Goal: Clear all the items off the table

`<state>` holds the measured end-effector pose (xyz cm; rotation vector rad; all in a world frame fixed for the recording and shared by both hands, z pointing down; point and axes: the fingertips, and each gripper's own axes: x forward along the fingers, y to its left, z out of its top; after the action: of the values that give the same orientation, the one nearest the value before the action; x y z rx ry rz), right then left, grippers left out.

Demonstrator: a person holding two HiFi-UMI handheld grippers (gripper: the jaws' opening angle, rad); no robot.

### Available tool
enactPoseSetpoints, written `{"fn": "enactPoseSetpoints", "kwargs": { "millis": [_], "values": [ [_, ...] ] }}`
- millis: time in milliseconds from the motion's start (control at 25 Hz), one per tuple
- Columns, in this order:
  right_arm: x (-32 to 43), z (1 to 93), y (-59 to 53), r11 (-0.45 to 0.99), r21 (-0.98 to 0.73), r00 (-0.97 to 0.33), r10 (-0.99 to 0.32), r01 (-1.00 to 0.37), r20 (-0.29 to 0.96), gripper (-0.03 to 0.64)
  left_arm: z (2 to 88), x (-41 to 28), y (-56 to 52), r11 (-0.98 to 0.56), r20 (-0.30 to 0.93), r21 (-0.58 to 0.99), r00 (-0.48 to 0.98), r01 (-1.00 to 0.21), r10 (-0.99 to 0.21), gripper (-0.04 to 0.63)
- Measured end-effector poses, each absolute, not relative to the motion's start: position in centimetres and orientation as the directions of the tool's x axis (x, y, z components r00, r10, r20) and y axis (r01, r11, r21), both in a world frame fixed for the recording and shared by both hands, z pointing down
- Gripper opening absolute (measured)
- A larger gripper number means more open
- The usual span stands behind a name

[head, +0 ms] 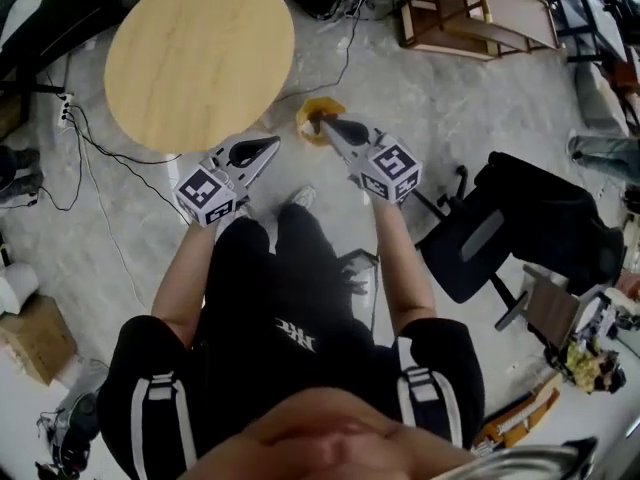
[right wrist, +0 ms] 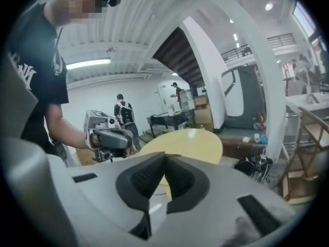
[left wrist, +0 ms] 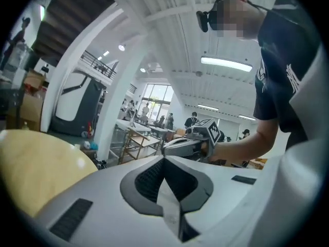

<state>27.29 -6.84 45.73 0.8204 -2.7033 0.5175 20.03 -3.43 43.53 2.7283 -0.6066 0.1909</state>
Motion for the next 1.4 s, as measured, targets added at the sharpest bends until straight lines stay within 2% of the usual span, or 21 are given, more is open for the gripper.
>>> {"fn": "enactPoseSetpoints", "kwargs": {
  "millis": [200, 360, 520, 640, 840, 1040, 1240, 1400],
  "values": [
    [19.8, 35.1, -5.1, 0.87, -0.241, -0.897, -0.38, -0.43, 0.226, 0.003, 34.9, 11.1, -2.7, -0.845, 0.133, 0.244, 0.88, -0.476, -0.457, 0.012],
    [12.5, 28.6, -1.9, 0.909, -0.248, -0.942, -0.319, -0.335, 0.104, 0.003, 28.2, 3.2, 0.1, -0.851, -0.015, 0.316, 0.894, -0.42, -0.447, 0.012],
    [5.5, 24.8, 3.1, 0.911, -0.319, -0.955, -0.292, -0.261, -0.052, 0.003, 24.3, -5.4, 5.3, -0.867, -0.085, 0.268, 0.886, -0.419, -0.455, 0.012],
    [1.3, 23.9, 6.5, 0.906, -0.335, -0.944, -0.311, -0.258, -0.114, 0.002, 23.0, -10.9, 9.2, -0.874, -0.074, 0.237, 0.889, -0.425, -0.453, 0.012],
    [-3.8, 23.3, 9.6, 0.867, -0.358, -0.893, -0.421, -0.345, -0.159, 0.005, 21.4, -18.0, 13.9, -0.87, -0.058, 0.234, 0.887, -0.435, -0.459, 0.012],
    [-5.5, 21.9, 12.7, 0.858, -0.407, -0.889, -0.415, -0.312, -0.194, 0.005, 21.9, -18.6, 16.6, -0.882, -0.058, 0.276, 0.909, -0.382, -0.412, 0.012],
    [-5.6, 21.7, 15.5, 0.91, -0.345, -0.939, -0.302, -0.232, -0.165, 0.003, 22.0, -14.8, 20.1, -0.918, -0.045, 0.258, 0.946, -0.301, -0.322, 0.012],
    [-5.8, 21.8, 16.4, 0.932, -0.312, -0.967, -0.227, -0.182, -0.115, 0.003, 22.4, -13.2, 20.3, -0.908, -0.058, 0.28, 0.939, -0.312, -0.34, 0.012]
  ]
}}
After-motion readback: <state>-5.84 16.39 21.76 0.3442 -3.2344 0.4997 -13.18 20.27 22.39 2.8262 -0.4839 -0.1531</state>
